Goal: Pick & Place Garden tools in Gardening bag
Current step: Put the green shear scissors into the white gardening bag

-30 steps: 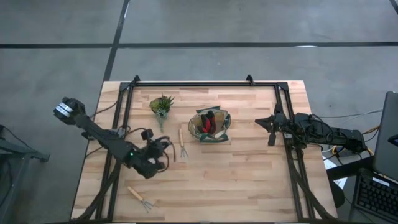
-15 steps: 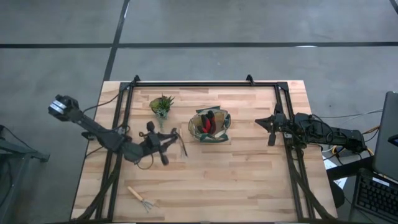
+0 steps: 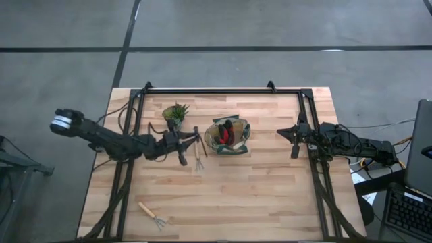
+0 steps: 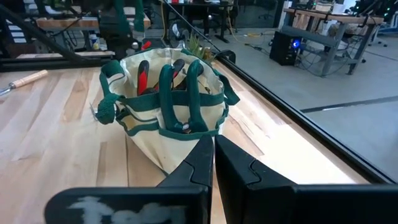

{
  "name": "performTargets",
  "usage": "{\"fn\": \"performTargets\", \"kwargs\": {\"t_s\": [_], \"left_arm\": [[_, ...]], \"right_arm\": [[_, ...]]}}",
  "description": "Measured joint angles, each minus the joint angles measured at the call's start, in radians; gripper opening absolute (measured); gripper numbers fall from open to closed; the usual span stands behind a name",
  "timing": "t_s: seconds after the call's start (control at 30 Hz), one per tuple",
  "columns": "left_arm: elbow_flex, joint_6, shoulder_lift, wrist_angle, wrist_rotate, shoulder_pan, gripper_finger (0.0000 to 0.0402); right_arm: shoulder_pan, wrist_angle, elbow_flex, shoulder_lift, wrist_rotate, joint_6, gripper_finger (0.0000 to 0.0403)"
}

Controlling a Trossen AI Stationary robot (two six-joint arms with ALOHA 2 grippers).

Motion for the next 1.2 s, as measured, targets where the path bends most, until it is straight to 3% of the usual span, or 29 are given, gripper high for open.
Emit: {"fn": "performTargets", "kwargs": {"t_s": [0.33, 0.6, 1.2], "left_arm": [[0.063, 0.008, 0.098, 0.075, 0.104, 0.065, 0.0053], [0.12, 0.016, 0.194, 0.107, 0.1, 0.078, 0.0053], [0.118, 0.054, 0.322, 0.142, 0.077, 0.106, 0.0053]], "right_arm": [[0.0, 0.0, 0.0, 0.0, 0.0, 0.003, 0.0008], [0.0, 0.0, 0.0, 0.0, 0.0, 0.004, 0.0008], [0.0, 0.0, 0.0, 0.0, 0.0, -0.001, 0.0008]]}}
